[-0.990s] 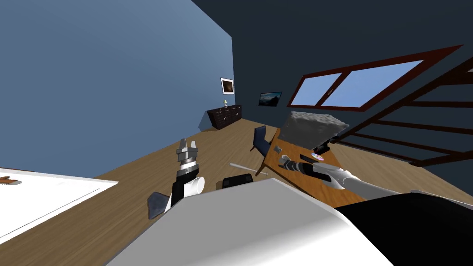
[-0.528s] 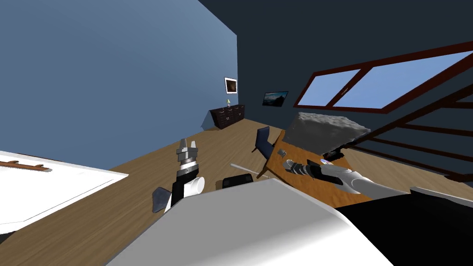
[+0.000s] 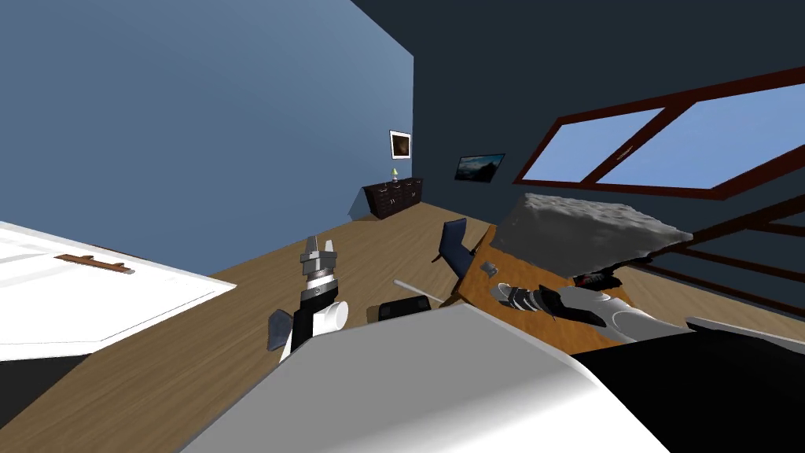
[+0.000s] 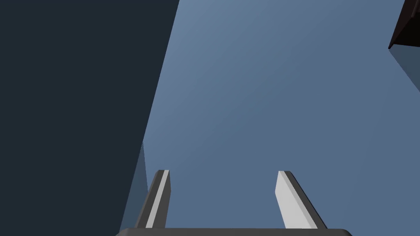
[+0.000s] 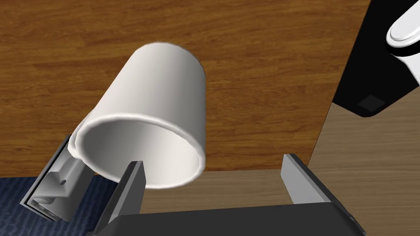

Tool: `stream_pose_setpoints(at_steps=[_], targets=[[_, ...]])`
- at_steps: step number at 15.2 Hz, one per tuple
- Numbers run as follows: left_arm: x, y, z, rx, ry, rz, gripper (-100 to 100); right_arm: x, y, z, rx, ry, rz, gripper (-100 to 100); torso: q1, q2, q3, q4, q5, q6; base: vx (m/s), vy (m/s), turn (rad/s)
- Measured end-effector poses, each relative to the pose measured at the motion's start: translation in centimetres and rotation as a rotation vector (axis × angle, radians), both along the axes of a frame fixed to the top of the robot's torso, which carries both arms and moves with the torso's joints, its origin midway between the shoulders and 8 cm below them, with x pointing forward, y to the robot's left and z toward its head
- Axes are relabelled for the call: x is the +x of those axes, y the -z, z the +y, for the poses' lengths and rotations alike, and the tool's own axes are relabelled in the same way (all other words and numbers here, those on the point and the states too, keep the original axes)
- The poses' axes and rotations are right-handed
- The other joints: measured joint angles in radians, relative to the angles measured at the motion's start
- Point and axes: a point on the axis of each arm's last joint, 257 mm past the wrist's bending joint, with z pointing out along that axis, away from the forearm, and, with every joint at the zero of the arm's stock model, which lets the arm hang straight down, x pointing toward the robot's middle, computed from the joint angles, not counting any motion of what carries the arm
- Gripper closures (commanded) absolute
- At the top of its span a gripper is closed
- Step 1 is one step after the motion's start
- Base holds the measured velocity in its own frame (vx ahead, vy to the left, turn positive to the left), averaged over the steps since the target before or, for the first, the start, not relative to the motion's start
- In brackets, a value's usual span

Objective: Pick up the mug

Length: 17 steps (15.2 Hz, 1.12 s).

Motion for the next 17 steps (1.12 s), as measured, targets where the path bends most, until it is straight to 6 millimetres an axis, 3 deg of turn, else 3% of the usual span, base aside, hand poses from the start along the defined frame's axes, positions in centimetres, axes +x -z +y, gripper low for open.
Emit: stream_pose_setpoints(at_steps=[3, 17], targets=[[0.0, 0.0, 0.0, 0.000, 0.000, 0.000, 0, -2.9, 0.9, -0.5, -0.013, -0.018, 0.066, -100, -0.001, 0.000, 0.000, 0.000, 0.000, 0.000, 0.037, -0.027, 0.076], [0.0, 0.0, 0.0, 0.000, 0.000, 0.000, 0, -4.6, 2.7, 2.0, -0.001, -0.115, 0.065, -100, 0.001, -0.004, -0.002, -0.001, 0.000, 0.001, 0.083, -0.008, -0.112]])
